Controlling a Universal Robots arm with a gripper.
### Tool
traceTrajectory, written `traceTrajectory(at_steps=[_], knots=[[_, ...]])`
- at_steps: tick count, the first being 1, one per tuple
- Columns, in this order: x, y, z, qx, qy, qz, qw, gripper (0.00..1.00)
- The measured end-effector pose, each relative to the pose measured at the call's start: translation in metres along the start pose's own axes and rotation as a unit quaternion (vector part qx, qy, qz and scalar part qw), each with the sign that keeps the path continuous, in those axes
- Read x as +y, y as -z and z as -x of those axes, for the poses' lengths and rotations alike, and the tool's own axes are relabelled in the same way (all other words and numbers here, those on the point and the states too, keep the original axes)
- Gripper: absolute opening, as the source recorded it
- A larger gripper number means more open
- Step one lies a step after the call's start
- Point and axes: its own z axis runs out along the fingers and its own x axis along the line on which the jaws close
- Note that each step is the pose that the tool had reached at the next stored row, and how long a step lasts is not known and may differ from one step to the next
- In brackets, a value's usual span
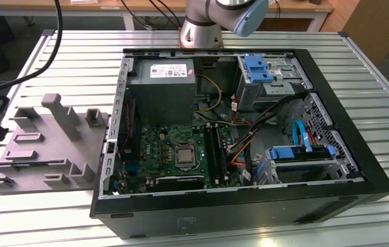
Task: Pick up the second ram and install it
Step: 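Pick up the second ram and move it above second insertion slot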
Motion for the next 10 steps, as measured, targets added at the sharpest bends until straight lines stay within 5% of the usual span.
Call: traceTrajectory(at_steps=[10], knots=[[0.0, -0.0003, 0.0, 0.0, 0.0, 0.0, 1.0, 0.11]])
